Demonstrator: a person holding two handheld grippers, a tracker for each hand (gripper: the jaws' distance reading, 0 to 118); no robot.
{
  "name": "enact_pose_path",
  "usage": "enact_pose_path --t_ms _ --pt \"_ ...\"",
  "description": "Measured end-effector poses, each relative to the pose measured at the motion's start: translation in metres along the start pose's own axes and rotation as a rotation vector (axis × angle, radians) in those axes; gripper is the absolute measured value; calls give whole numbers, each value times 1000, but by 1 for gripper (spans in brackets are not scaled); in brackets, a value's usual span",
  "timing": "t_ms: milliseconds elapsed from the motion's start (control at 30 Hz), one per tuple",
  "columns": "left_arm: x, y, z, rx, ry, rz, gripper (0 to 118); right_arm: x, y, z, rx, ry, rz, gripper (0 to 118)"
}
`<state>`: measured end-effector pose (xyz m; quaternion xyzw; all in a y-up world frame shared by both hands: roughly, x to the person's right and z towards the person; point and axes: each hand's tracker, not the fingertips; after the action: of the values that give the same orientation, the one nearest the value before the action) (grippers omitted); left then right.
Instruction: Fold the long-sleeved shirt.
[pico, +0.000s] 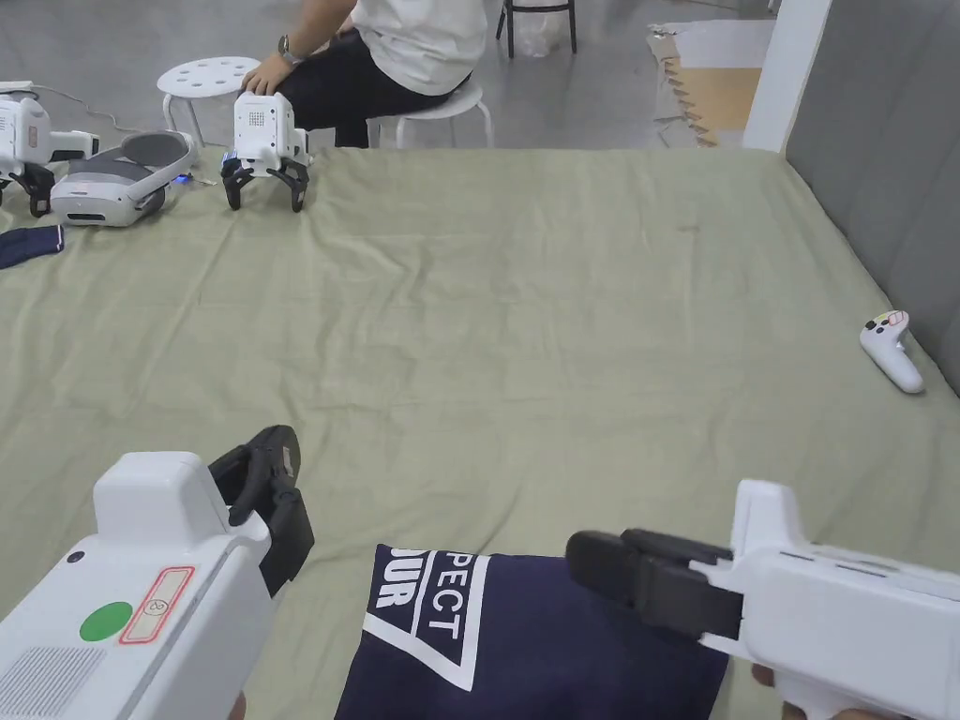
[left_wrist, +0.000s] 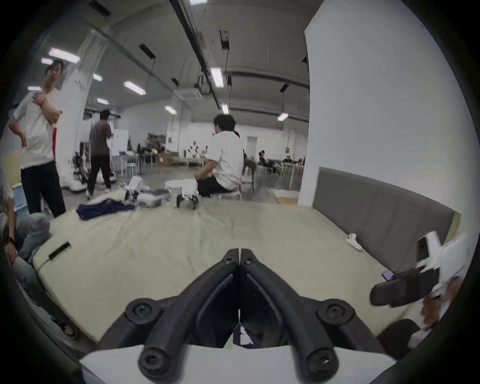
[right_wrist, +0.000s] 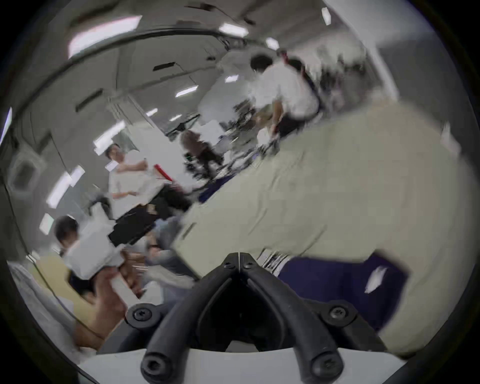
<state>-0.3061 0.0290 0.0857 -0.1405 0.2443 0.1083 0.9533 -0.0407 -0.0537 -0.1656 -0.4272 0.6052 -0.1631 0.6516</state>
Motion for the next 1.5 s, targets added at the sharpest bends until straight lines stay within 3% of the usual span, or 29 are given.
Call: enact_pose_path --t_ms 67,133,200,267,333,433,467,500,533,567,633,767,867,967,1067,1167,1233,1333,1433,1500 --pt "-12 -9 -10 -80 -48 25 2 28 -13 -20 -91 21 -103 0" --pt "-21 -19 -21 -156 -81 66 2 47 -27 -35 -144 -67 -137 0" --pt "-26 -31 -31 -218 -85 63 2 57 -35 -41 -186 -164 -81 0" --pt "-29 -41 -43 -297 -96 38 2 61 -39 -43 -225 -252 -84 0" --pt "-31 -51 -54 -346 -103 26 3 57 -41 -44 -249 -347 -9 0" --pt "-33 -62 -79 -495 -183 17 5 51 -40 -51 -286 -431 3 0" --pt "-35 -65 -88 -541 -225 26 18 49 -40 -55 -289 -431 10 0" --pt "-36 -72 -102 -625 -274 33 45 47 -39 -58 -291 -438 23 0" --pt "-38 -78 -114 -689 -303 44 93 42 -39 -60 -293 -448 35 0" --pt "-41 -79 -118 -669 -357 64 111 41 -39 -62 -298 -459 46 0" --pt "-48 -81 -135 -801 -330 131 104 38 -37 -63 -300 -461 52 0" --pt "-40 -97 -153 -889 -339 183 105 38 -36 -61 -299 -462 47 0" --pt "-34 -106 -162 -935 -449 275 99 37 -36 -60 -298 -460 44 0" --pt "-26 -113 -168 -939 -395 172 99 36 -36 -59 -298 -460 45 0" --pt "-37 -117 -178 -973 -408 208 97 36 -36 -60 -299 -458 46 0" --pt "-44 -113 -180 -990 -412 196 87 34 -36 -59 -292 -447 43 0" --pt "-39 -111 -178 -993 -406 168 70 36 -36 -61 -291 -443 43 0" --pt "-33 -105 -172 -984 -369 120 63 33 -37 -66 -290 -433 44 0" --pt "-21 -102 -161 -968 -390 110 29 29 -37 -70 -298 -435 63 0" --pt "-23 -106 -163 -957 -383 74 26 29 -37 -71 -301 -436 72 0"
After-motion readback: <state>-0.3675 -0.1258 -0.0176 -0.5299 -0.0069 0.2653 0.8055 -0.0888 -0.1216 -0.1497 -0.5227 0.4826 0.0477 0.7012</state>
